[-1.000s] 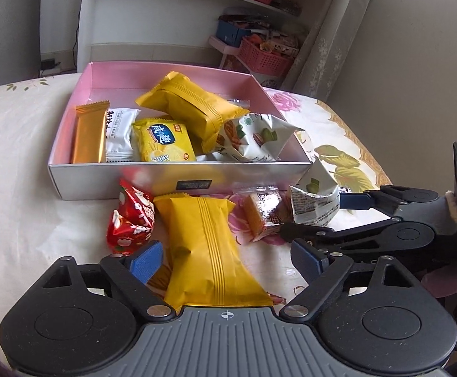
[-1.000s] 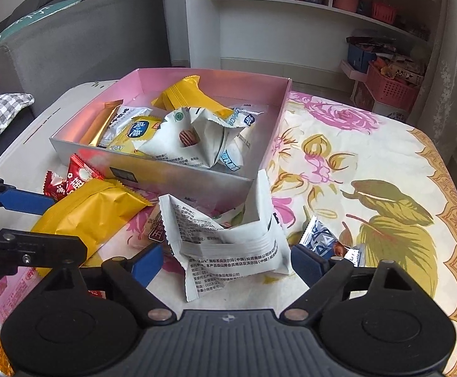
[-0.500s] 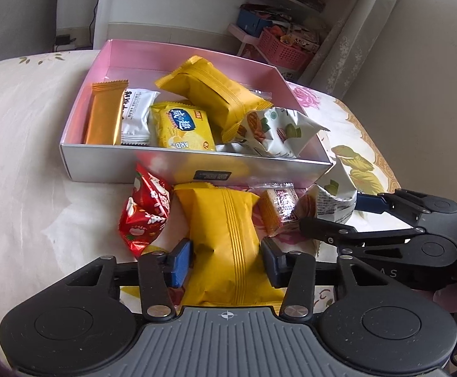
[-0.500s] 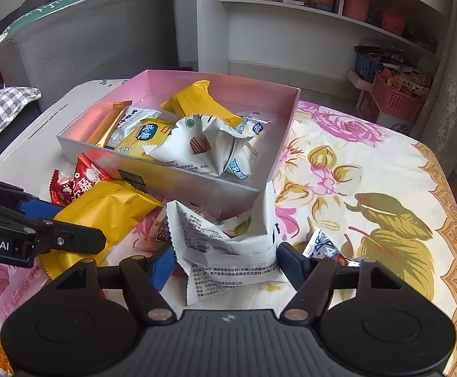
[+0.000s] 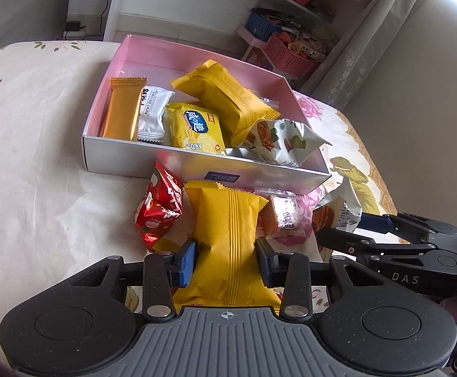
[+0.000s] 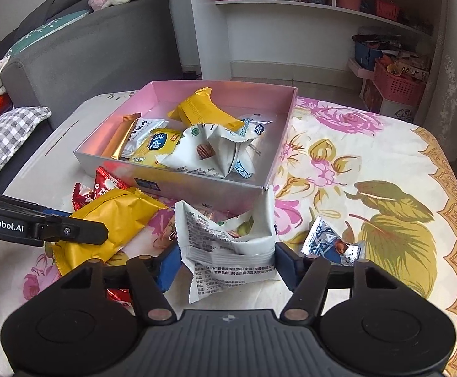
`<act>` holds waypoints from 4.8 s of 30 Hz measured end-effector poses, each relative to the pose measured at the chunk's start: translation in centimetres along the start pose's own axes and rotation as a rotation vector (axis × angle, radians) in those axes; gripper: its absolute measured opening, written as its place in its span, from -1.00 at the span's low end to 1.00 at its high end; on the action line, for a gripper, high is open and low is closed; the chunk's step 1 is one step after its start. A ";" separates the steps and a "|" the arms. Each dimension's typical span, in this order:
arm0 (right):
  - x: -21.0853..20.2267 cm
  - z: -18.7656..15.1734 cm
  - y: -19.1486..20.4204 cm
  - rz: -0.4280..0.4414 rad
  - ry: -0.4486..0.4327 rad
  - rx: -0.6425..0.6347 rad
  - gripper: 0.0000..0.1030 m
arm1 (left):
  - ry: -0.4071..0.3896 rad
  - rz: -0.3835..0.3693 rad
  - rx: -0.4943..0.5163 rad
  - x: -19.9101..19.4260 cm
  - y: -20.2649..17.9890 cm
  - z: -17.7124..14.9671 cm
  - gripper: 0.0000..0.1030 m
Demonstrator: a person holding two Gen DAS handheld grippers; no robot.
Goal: Organize snacks
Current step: 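Lower both packets into the box and open both grippers, then withdraw both tools from the box toward the pink and red snacks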
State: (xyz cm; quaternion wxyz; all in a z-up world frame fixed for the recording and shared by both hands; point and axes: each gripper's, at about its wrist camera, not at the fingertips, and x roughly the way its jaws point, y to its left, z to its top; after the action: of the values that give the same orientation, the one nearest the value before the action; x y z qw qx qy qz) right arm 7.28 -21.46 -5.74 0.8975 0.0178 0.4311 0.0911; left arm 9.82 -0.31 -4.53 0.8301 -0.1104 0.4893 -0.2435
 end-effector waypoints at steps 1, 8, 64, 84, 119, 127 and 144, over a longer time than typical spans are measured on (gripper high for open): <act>-0.1 0.0 -0.1 0.006 0.003 0.012 0.10 | -0.004 0.000 0.000 -0.2 0.0 0.0 -0.28; -1.0 0.3 -0.8 0.039 0.002 0.077 0.08 | -0.031 -0.014 -0.005 -1.6 0.0 0.3 -0.28; 6.8 13.0 -5.9 0.121 -0.128 0.472 0.04 | -0.255 0.227 -0.036 4.3 3.1 13.0 -0.28; 5.6 13.1 -5.5 0.100 -0.155 0.473 0.66 | -0.256 0.199 -0.005 4.2 2.8 13.0 0.43; -5.5 4.5 0.4 0.029 -0.182 0.225 0.88 | -0.195 0.199 0.187 -6.1 -3.1 2.1 0.92; -5.6 1.8 1.4 0.022 -0.210 0.212 0.88 | -0.216 0.178 0.156 -6.9 -0.6 -0.4 0.95; -2.6 -1.9 3.6 0.002 -0.119 0.055 0.88 | -0.117 0.203 0.149 -5.7 4.1 -3.5 0.95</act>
State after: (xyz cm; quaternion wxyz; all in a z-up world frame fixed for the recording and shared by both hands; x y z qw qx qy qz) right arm 3.64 -18.50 -4.55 0.9206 0.0482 0.3794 0.0789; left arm 5.74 6.32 -3.66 0.8835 -0.0123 0.4293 -0.1869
